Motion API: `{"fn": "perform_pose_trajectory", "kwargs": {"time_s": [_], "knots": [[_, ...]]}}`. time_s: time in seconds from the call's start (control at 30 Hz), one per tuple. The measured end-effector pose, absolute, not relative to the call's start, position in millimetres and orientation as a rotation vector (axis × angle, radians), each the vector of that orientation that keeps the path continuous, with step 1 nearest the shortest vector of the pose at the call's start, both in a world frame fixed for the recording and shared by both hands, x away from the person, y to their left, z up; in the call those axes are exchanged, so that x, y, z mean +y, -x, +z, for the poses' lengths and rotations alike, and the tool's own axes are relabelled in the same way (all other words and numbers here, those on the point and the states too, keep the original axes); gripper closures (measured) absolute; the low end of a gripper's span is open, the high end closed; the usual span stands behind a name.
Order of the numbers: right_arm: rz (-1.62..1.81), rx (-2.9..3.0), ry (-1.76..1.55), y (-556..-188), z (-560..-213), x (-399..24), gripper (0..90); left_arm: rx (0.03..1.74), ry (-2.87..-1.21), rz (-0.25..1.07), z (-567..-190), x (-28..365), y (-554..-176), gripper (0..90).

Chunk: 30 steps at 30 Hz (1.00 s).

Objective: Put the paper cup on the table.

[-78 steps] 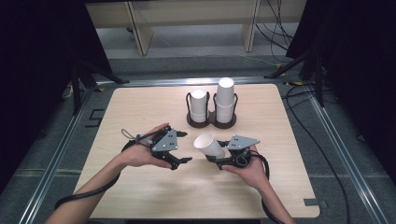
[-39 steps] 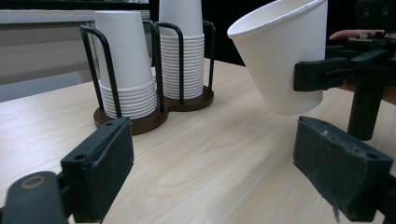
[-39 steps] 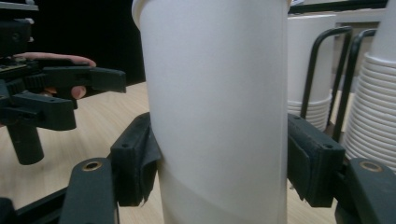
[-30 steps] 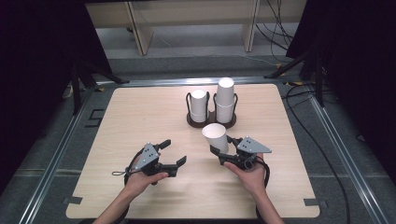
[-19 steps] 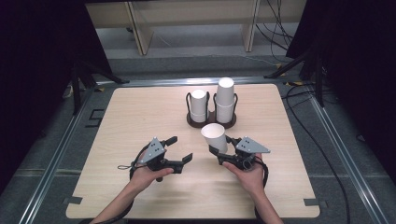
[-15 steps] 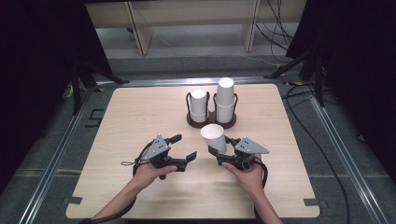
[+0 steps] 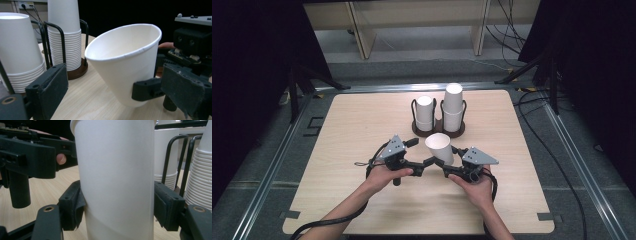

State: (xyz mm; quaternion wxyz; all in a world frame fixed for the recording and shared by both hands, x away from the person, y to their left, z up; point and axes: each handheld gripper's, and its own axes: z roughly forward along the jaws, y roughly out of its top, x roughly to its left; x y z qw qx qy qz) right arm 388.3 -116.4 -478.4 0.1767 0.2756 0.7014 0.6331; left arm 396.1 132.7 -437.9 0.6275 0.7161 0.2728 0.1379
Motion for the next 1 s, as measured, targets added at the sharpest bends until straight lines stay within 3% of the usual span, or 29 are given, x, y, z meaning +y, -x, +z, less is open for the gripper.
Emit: {"fn": "perform_pose_trajectory", "kwargs": {"time_s": [1.0], "knots": [[1.809,2.011,-0.791,-385.2,-478.7,-109.6,33.1,0.672,-1.634,0.180,-434.7,105.3,-415.6,9.6]]}}
